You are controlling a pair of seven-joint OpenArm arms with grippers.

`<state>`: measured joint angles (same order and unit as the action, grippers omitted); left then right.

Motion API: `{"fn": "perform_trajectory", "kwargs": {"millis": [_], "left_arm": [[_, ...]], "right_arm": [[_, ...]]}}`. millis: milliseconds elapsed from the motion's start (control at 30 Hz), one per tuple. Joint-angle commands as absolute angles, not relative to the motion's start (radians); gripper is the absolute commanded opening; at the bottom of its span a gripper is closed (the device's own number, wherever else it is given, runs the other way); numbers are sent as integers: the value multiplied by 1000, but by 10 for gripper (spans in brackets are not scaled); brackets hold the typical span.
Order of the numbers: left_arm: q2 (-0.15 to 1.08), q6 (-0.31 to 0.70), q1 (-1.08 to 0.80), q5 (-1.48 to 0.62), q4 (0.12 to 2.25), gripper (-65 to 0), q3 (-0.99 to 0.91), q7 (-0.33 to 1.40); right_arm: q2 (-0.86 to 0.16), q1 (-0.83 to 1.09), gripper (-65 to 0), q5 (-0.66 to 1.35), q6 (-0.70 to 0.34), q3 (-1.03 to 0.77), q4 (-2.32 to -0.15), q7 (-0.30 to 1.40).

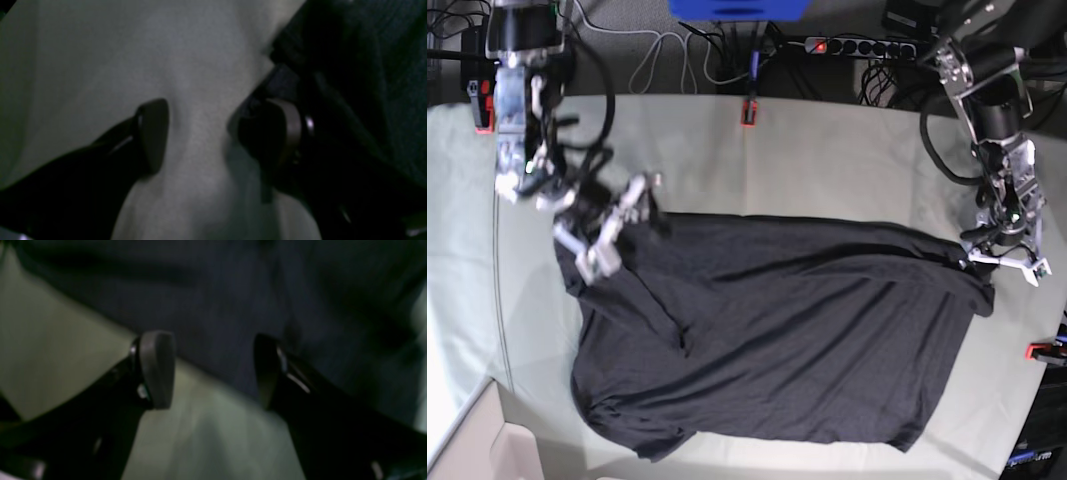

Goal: Layout the t-shirt on the table in an organized manner, then fold the t-shirt properly

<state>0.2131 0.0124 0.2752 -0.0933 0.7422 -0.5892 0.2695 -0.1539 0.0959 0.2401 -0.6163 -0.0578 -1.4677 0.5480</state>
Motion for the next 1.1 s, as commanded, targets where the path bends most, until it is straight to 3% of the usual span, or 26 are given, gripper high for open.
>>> {"fn": "perform_trajectory", "kwargs": {"millis": [0,100,267,467,533,600,633,800,1067], "left_arm": [[216,19,302,-93,750,-235,-588,280],[214,19,318,-93,748,-257,-550,280],[214,19,329,-94,745,-402,-487,274],[193,19,328,-94,748,-428,-483,274],[193,19,325,-94,748,-502,-487,274],[193,19,323,-94,748,-630,-489,275],[194,18,323,-94,748,-650,-489,278],[200,18,320,-94,748,-650,-489,278],[202,18,309,-94,748,-650,-489,280]], "right_arm": [[-162,87,-270,255,-621,-70,-1477,513],[-160,114,-270,255,-621,-102,-1454,512],[-162,142,-270,255,-622,-160,-1452,513],[-163,154,-270,255,-622,-209,-1454,513],[-166,154,-271,255,-622,-214,-1451,512],[-171,153,-270,255,-622,-229,-1449,512],[-171,150,-270,255,-622,-231,-1449,512],[-177,119,-269,255,-622,-255,-1443,510],[-205,-21,-240,255,-622,-381,-1236,510]]}}
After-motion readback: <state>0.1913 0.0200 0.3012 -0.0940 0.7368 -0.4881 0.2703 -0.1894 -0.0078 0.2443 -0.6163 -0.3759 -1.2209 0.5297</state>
